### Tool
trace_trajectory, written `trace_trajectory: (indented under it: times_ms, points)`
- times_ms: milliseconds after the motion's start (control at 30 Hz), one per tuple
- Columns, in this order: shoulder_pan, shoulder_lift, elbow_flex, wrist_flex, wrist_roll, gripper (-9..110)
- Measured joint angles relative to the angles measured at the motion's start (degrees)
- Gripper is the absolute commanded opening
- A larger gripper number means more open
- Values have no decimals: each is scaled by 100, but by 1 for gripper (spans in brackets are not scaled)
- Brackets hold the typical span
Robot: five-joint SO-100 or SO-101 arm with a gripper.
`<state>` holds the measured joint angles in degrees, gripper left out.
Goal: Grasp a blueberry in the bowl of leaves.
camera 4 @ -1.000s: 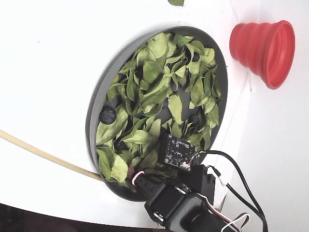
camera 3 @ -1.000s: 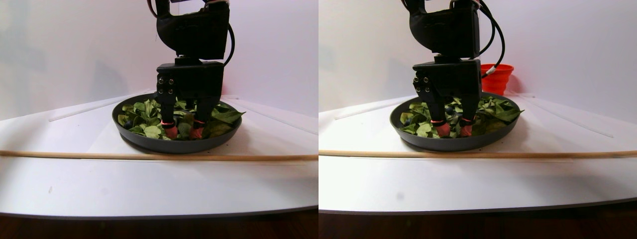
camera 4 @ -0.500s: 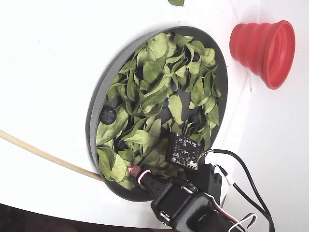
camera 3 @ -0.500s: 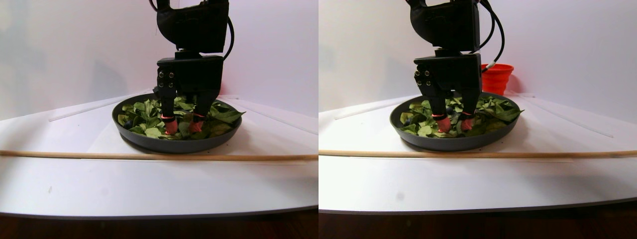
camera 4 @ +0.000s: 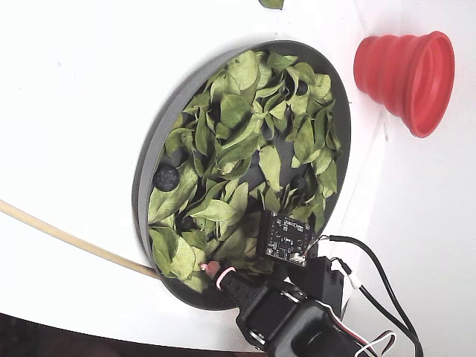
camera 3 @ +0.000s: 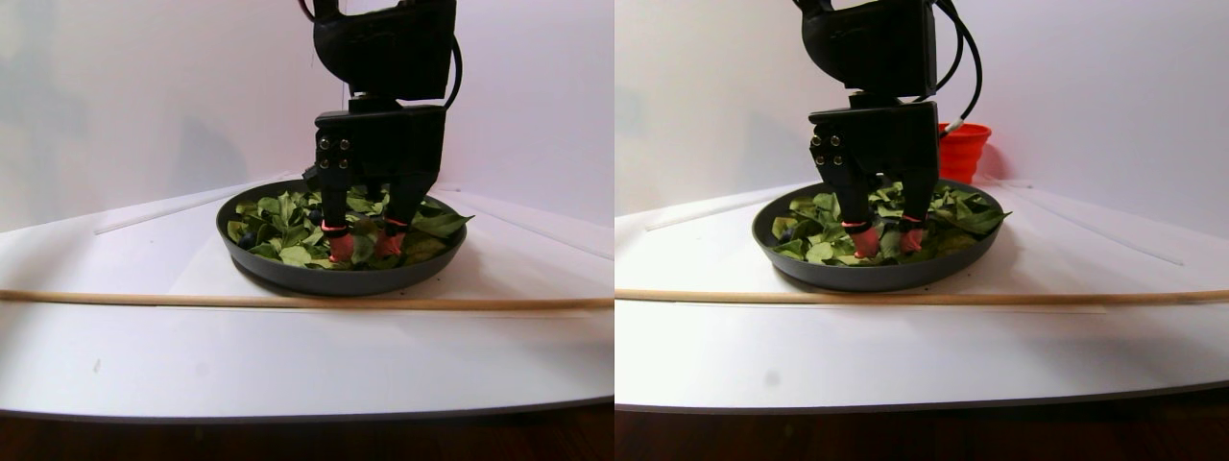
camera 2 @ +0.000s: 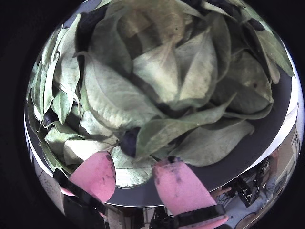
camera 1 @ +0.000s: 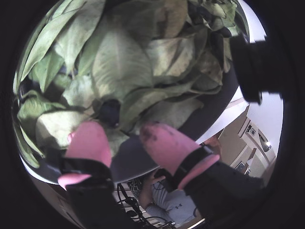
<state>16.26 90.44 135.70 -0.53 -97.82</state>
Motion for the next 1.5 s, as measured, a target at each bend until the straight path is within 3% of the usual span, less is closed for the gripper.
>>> trace_trajectory:
  times_ms: [1500]
  points:
    - [-35, -580, 0, -721, 299, 16]
